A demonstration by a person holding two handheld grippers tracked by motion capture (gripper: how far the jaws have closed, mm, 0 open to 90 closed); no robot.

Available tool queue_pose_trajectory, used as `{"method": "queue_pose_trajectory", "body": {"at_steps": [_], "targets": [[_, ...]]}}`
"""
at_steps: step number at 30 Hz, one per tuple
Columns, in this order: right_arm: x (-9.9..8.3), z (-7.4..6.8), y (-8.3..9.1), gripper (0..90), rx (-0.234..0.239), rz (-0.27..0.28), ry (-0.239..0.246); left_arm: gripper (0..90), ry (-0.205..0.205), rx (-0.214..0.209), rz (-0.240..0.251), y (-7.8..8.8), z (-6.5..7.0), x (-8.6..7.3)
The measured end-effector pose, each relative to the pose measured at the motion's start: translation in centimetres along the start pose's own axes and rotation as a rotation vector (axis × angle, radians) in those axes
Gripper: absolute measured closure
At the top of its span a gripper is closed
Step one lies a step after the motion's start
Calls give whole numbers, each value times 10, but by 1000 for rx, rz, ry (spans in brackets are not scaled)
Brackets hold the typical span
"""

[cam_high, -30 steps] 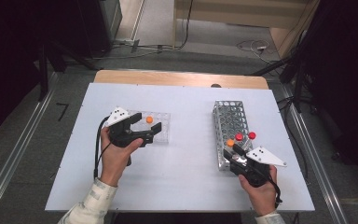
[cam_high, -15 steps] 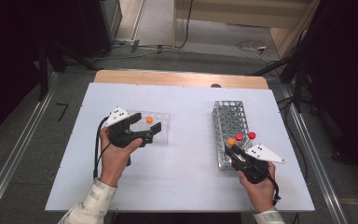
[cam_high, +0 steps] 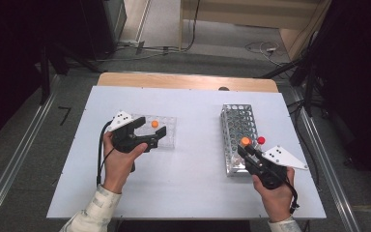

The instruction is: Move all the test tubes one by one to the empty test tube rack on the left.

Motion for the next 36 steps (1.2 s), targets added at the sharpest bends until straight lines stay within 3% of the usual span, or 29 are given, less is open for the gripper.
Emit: {"method": "queue_pose_trajectory", "body": {"at_steps": [10,36], "targets": [[20,-18,0,709,61,33,-11,110,1,-1,-3,0,2,0],[-2,-73,-59,710,172,-69,16,123,-12,-11,-15,3,6,0]]}}
Point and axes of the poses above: each handheld gripper's, and its own axes: y roughly backward along the jaws, x roughly out of its top, z roughly to its right, the point moved 7 cm from there along -y, roughly forward along the jaws, and after that the axes turned 14 degrees about z, right-handed, at the moved point
